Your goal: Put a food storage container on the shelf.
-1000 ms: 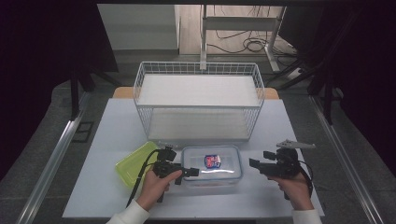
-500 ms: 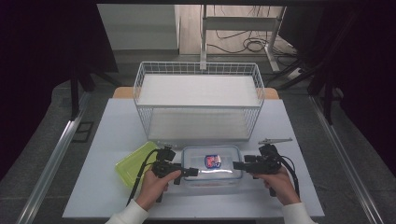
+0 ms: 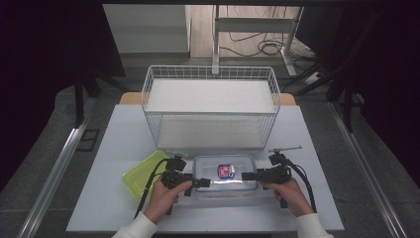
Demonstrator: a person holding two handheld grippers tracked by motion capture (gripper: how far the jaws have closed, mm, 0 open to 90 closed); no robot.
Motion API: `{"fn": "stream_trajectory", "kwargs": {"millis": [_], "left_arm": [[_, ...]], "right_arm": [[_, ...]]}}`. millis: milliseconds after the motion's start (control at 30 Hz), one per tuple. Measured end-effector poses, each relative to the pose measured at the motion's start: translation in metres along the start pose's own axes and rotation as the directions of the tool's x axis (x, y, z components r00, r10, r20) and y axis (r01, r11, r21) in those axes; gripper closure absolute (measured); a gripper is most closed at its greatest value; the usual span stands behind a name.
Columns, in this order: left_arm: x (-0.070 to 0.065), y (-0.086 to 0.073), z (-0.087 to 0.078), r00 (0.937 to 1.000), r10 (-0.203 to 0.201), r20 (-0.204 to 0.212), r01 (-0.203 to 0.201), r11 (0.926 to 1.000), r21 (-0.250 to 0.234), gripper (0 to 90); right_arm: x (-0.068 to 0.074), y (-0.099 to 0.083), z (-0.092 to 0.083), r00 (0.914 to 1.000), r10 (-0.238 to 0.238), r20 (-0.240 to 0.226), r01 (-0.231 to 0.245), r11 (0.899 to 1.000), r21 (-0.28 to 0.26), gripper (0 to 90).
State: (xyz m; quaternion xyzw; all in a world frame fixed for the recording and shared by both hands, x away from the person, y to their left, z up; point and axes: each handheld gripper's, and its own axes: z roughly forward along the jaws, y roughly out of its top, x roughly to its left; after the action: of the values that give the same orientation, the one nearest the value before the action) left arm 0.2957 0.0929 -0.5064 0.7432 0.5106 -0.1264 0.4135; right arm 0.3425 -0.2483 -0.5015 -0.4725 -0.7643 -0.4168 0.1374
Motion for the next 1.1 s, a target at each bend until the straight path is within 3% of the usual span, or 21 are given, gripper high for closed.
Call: {"fn": "stream_trajectory", "kwargs": {"millis": [100,133,167,400,633,800,900,1100], "left_arm": [[0.0,0.0,0.0,1.0,0.0,-0.002,0.0,1.0,0.002,18.6],[0.0,0.0,0.0,1.0,0.0,-0.002,0.0,1.0,0.002,18.6],[0.0,0.0,0.0,1.0,-0.002,-0.002,0.002,1.0,0.001,18.6],[-0.004,-0.004,-0.003,0.9999,0.011,-0.008,-0.011,0.9997,-0.022,21.4],[-0.011,-0.013,-0.014,0.9973,0.069,-0.024,-0.071,0.9962,-0.051,31.9],[-0.014,-0.021,-0.019,0.9961,0.086,-0.019,-0.088,0.9931,-0.079,38.4],[-0.017,-0.025,-0.022,0.9919,0.124,-0.031,-0.126,0.9885,-0.084,40.3],[-0.014,-0.031,-0.027,0.9913,0.132,0.006,-0.13,0.9858,-0.106,46.3]], "right_arm": [[-0.002,0.0,-0.001,0.9994,0.032,-0.008,-0.032,0.999,0.01,19.7],[-0.002,0.0,-0.001,0.9994,0.032,-0.008,-0.032,0.999,0.01,19.7],[-0.001,0.0,-0.005,0.9997,0.023,-0.003,-0.023,1.0,0.0,27.4],[-0.004,-0.003,-0.012,0.9988,0.039,-0.029,-0.039,0.999,-0.028,34.2],[0.006,-0.013,-0.024,0.9995,-0.023,-0.023,0.021,0.998,-0.065,40.9],[0.012,-0.02,-0.028,0.9984,-0.054,-0.015,0.052,0.995,-0.084,43.1],[0.015,-0.026,-0.032,0.9964,-0.083,-0.015,0.081,0.991,-0.106,44.9],[0.021,-0.033,-0.036,0.9935,-0.114,0.0,0.113,0.987,-0.113,46.4]]}}
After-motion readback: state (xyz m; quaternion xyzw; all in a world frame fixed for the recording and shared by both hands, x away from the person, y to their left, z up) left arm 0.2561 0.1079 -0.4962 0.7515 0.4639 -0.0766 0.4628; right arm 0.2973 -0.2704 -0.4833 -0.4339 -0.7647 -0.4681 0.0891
